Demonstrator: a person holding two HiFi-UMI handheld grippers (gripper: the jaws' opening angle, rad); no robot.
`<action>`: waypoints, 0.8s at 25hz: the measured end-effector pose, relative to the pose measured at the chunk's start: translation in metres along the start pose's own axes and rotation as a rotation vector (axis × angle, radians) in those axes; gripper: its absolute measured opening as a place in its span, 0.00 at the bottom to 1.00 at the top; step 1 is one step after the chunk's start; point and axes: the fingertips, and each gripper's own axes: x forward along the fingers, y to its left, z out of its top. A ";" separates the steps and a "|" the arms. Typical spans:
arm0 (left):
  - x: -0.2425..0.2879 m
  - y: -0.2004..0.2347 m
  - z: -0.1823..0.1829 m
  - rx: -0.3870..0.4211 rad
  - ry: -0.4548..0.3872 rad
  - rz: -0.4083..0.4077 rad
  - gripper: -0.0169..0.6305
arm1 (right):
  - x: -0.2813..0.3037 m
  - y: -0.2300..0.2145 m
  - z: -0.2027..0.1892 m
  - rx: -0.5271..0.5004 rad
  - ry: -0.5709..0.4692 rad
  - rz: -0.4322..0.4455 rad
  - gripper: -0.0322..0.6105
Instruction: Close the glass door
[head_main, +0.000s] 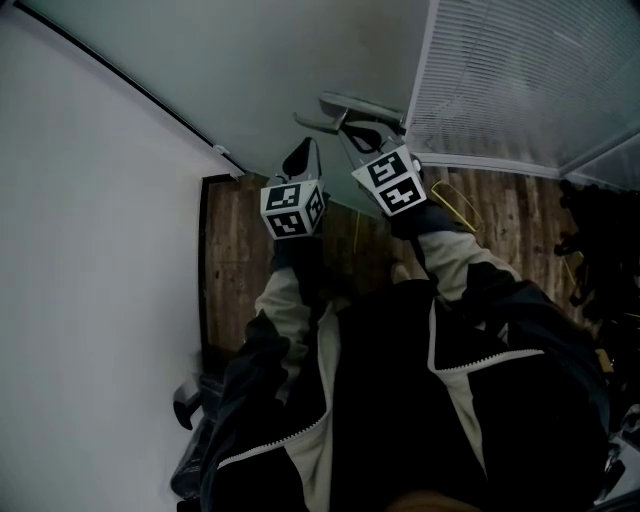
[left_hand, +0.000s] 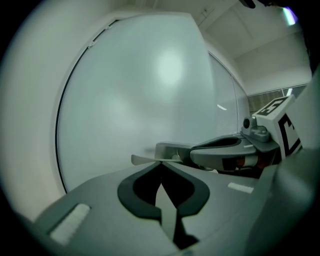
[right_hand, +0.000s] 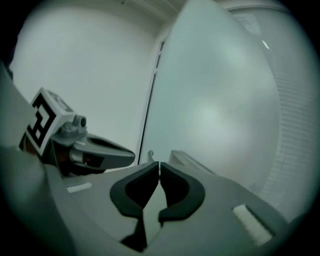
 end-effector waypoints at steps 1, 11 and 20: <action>0.001 -0.001 0.001 0.003 -0.002 -0.006 0.03 | 0.000 0.002 -0.001 -0.116 0.031 -0.006 0.09; -0.007 -0.005 -0.002 -0.004 -0.010 -0.040 0.03 | 0.035 0.014 -0.031 -1.047 0.328 -0.023 0.47; -0.009 -0.011 -0.005 0.009 -0.010 -0.063 0.03 | 0.050 0.007 -0.038 -1.136 0.413 -0.080 0.28</action>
